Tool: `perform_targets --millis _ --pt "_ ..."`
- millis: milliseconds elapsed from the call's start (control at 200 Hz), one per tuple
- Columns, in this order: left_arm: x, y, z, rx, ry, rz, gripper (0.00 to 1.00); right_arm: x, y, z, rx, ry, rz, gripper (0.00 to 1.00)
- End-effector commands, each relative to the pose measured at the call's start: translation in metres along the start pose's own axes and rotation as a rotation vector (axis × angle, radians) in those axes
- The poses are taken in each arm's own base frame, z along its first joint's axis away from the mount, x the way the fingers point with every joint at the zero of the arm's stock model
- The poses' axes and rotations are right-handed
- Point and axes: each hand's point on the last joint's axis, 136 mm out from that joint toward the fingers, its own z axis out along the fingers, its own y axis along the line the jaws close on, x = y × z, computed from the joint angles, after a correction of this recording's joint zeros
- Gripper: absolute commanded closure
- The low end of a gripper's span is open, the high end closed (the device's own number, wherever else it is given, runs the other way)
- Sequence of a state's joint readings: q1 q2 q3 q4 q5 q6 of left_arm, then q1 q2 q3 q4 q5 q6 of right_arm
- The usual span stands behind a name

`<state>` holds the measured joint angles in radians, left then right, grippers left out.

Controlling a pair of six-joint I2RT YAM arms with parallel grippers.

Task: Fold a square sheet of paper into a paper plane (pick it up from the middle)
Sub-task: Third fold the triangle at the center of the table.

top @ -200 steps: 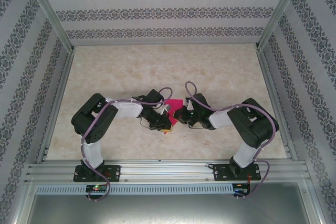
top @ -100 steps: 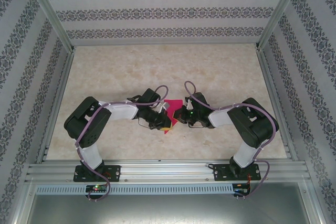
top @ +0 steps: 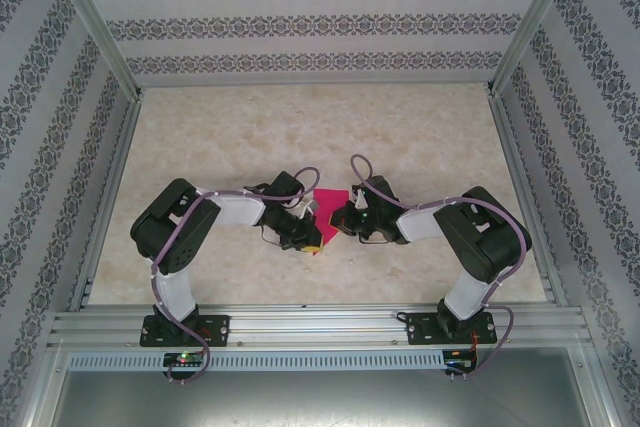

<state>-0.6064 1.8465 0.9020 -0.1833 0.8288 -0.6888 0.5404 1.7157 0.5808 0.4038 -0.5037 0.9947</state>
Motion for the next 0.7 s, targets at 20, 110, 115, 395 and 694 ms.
perform_targets --millis 20,110,115,395,694 --pt "0.037 0.045 -0.003 -0.152 0.081 -0.13 0.92 0.007 -0.06 -0.006 0.224 -0.012 0.062 0.96" --pt "0.042 0.047 -0.001 -0.141 0.094 -0.15 0.92 0.007 -0.06 -0.006 0.227 -0.01 0.062 0.96" --pt "0.042 0.048 -0.001 -0.141 0.095 -0.152 0.92 0.007 -0.06 -0.006 0.227 -0.01 0.062 0.96" --pt "0.055 0.056 -0.006 -0.169 0.098 -0.195 0.92 0.006 -0.06 -0.008 0.228 -0.014 0.057 0.96" --pt "0.046 0.026 -0.029 -0.116 0.002 -0.102 0.92 0.005 -0.055 -0.006 0.214 -0.011 0.057 0.95"
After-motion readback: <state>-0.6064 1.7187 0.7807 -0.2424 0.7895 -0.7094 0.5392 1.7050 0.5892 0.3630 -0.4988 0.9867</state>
